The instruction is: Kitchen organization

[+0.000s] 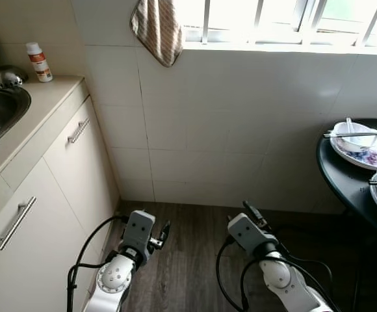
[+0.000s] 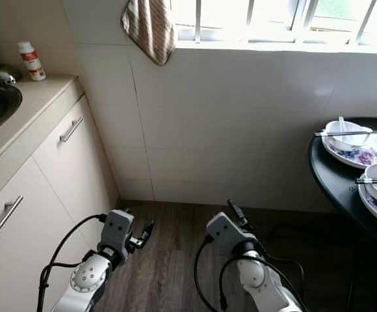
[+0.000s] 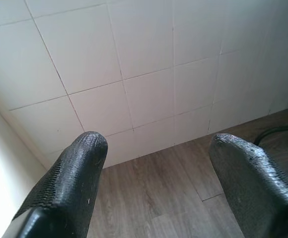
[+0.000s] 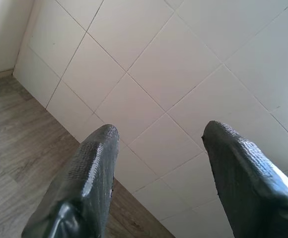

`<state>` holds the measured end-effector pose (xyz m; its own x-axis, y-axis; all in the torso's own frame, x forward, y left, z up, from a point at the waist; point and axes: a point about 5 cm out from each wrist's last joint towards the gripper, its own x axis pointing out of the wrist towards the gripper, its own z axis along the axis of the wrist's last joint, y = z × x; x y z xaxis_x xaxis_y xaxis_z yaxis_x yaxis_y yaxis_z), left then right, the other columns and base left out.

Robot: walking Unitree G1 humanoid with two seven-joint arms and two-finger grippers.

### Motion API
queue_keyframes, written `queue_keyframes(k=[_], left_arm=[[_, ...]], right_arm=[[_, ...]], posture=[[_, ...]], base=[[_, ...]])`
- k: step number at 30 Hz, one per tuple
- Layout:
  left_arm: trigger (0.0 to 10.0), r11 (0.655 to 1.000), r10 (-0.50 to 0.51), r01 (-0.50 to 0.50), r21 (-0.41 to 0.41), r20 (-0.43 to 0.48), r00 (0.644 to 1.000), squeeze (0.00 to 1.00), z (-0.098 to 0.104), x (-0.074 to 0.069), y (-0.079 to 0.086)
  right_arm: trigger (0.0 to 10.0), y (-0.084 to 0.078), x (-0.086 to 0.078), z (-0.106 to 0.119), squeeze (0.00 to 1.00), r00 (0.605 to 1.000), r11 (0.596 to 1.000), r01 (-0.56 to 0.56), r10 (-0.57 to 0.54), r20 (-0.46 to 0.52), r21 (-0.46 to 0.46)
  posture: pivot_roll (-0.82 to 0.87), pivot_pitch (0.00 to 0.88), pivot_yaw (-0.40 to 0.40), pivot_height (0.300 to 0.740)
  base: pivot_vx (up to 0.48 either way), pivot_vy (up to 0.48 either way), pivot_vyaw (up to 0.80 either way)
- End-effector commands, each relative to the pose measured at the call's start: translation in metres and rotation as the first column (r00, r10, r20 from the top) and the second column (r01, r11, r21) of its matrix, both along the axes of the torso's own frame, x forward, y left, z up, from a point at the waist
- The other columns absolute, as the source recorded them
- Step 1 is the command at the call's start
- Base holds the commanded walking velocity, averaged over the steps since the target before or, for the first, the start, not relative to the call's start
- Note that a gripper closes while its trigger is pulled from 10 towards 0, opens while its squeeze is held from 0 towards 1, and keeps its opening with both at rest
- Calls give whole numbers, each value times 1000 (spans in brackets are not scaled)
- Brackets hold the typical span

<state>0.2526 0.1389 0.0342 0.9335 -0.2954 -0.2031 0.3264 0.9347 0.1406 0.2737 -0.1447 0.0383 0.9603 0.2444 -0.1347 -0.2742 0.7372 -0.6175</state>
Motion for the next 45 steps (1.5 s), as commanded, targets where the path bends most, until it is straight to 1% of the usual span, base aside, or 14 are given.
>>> queue_keyframes(k=[1,11,13,17,20,25,31,41,45], left_arm=[[10000,1000,1,-1,2,-5,1000,0,-2,0,2],[10000,1000,3,-3,6,-10,1000,0,-2,1,2],[10000,1000,0,0,1,3,1000,0,-1,1,2],[10000,1000,4,-4,-3,0,1000,0,-1,1,2],[10000,999,-18,18,27,2,1000,0,-1,2,0],[10000,1000,-15,15,21,2,1000,0,-2,1,0],[10000,1000,-16,16,22,1,1000,0,-2,1,-1],[10000,1000,-15,15,16,1,1000,0,-3,0,-2],[10000,1000,-16,16,15,0,1000,0,-3,0,-2]], right_arm=[[10000,0,3,1,0,1000,1000,21,-21,-8,12],[10000,0,4,-1,0,1000,1000,20,-20,-16,10],[10000,0,4,-1,0,1000,1000,20,-20,-15,9],[10000,0,5,-1,0,1000,1000,20,-20,-15,4],[10000,0,5,0,0,1000,1000,19,-19,-14,0],[10000,-1,5,-1,0,1000,1000,20,-20,-14,-4],[10000,0,5,-1,0,1000,1000,21,-21,-13,-9],[10000,-1,4,0,0,1000,998,20,-20,5,-55],[10000,-1,5,0,0,1000,997,24,-23,18,-76]], posture=[[36,0,-24,740],[36,0,-23,740],[36,0,-24,740],[38,0,-26,740],[38,0,-27,740],[35,0,-26,740],[34,0,-26,740],[35,0,-29,740],[36,0,-30,740]], base=[[394,0,0],[359,0,0],[0,0,0],[0,0,0],[0,0,0],[0,-358,0],[0,0,0],[0,0,0],[0,-289,0]])
